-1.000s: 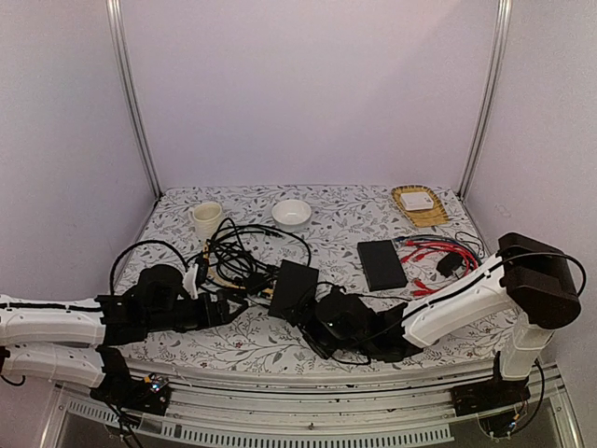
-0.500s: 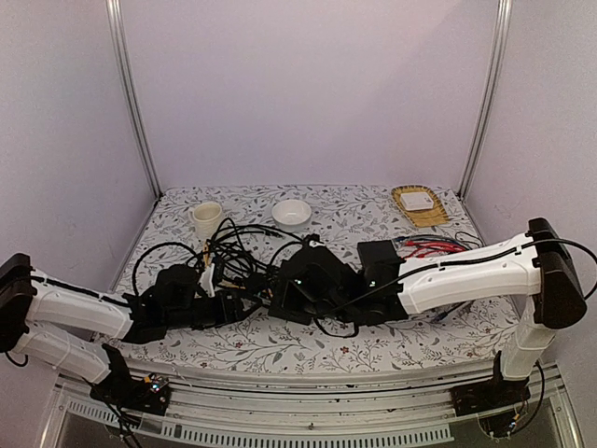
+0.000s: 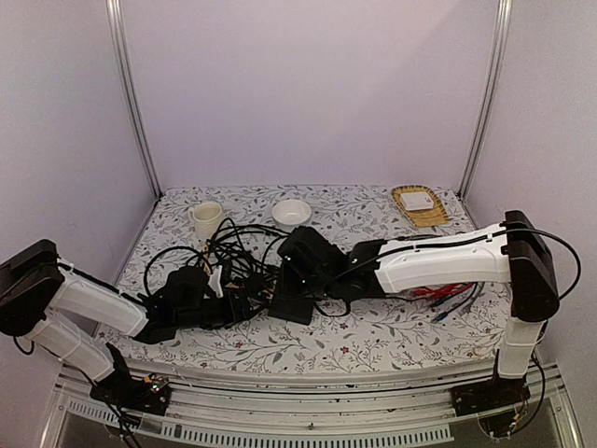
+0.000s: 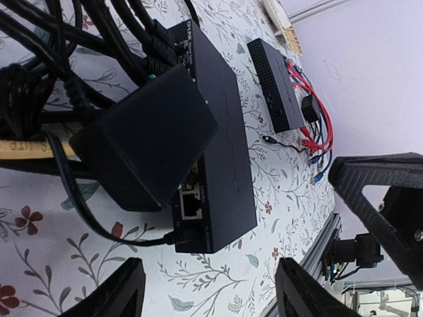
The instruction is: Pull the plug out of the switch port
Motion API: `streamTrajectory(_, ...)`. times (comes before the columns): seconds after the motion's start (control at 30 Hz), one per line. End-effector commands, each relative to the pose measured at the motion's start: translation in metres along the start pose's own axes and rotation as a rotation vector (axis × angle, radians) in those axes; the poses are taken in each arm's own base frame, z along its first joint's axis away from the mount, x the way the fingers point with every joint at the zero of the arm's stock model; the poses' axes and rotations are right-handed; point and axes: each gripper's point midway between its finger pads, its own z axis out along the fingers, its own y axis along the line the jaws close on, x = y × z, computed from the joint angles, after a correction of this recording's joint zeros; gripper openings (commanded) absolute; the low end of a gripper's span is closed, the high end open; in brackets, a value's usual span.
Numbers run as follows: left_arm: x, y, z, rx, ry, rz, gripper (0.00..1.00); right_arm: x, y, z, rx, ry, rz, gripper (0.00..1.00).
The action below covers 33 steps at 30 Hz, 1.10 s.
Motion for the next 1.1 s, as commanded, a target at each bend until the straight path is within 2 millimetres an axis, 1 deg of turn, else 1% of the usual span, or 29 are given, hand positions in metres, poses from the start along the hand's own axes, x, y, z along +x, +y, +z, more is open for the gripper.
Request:
streamTrajectory(0.0, -0.016, -0.012, 0.004, 0.044, -0.053, -0.023, 0.69, 0.005, 0.014, 0.014, -0.047, 0.060, -0.057, 0.10)
streamTrajectory(0.27, -0.015, -0.005, 0.008, 0.040, -0.066, -0.067, 0.59, 0.002, 0.018, 0.034, -0.084, 0.124, -0.044, 0.09)
streamTrajectory(0.37, -0.015, -0.002, 0.008, 0.034, -0.075, -0.081, 0.57, 0.000, 0.017, 0.038, -0.087, 0.137, -0.047, 0.09)
streamTrajectory(0.53, -0.016, 0.000, 0.008, 0.032, -0.087, -0.098, 0.54, 0.006, 0.013, 0.046, -0.084, 0.172, -0.048, 0.09)
streamTrajectory(0.73, -0.013, 0.003, 0.013, 0.028, -0.074, -0.106, 0.53, 0.014, 0.008, 0.054, -0.083, 0.207, -0.046, 0.08)
streamTrajectory(1.07, -0.012, 0.009, 0.017, 0.008, -0.077, -0.118, 0.53, 0.011, 0.000, 0.060, -0.079, 0.220, -0.040, 0.08)
